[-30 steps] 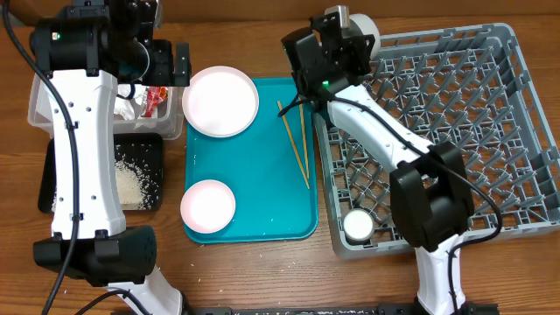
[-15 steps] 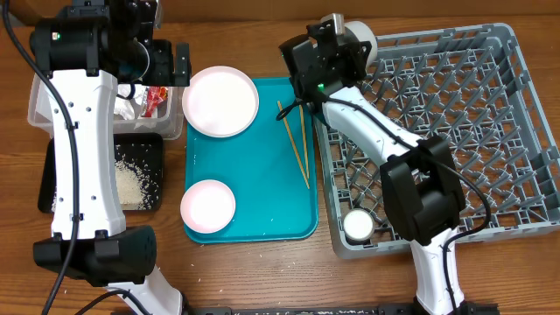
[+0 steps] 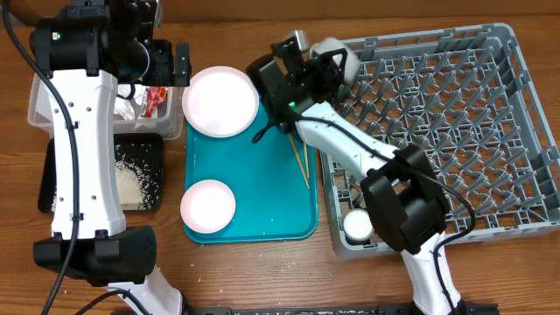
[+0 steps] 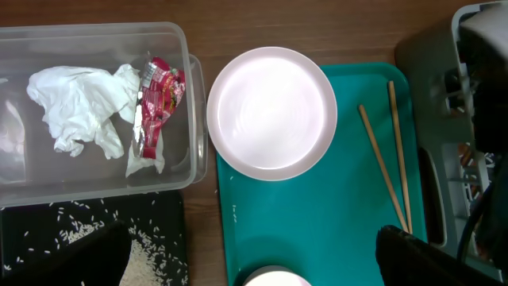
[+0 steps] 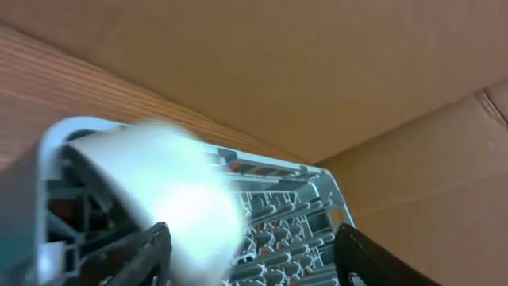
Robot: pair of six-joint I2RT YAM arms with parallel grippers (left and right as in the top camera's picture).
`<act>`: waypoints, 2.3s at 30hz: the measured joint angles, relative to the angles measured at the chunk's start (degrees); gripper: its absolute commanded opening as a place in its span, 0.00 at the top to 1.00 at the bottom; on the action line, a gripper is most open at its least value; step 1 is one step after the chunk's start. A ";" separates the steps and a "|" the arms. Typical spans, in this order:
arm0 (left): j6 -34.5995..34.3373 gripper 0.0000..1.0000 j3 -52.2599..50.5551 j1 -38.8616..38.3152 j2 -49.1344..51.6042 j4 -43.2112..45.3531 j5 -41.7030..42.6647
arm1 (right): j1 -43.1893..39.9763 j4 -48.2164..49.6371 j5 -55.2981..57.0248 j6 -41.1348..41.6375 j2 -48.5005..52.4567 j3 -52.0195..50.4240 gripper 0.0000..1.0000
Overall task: Sort waste into correct bins and load items into the dishwasher
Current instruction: 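Place the white bowl in the back of the dish rack, then grasp the small pink plate on the teal tray with right gripper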
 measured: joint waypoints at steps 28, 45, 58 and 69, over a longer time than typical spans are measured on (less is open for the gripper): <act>0.00 0.00 0.00 0.00 0.00 0.15 0.00 | 10.01 -21.49 -86.01 39.39 -15.37 -9.79 0.44; 0.00 0.00 0.00 0.00 0.00 0.13 0.00 | 14.51 -20.59 -85.07 46.03 -6.64 -10.27 0.81; 0.00 0.00 0.00 0.00 0.00 0.15 -0.02 | 14.40 -21.88 -85.02 47.21 -5.66 -10.14 0.96; 0.00 0.00 0.00 0.00 0.00 0.13 -0.02 | 5.31 -55.43 -36.61 47.17 -18.78 8.11 0.96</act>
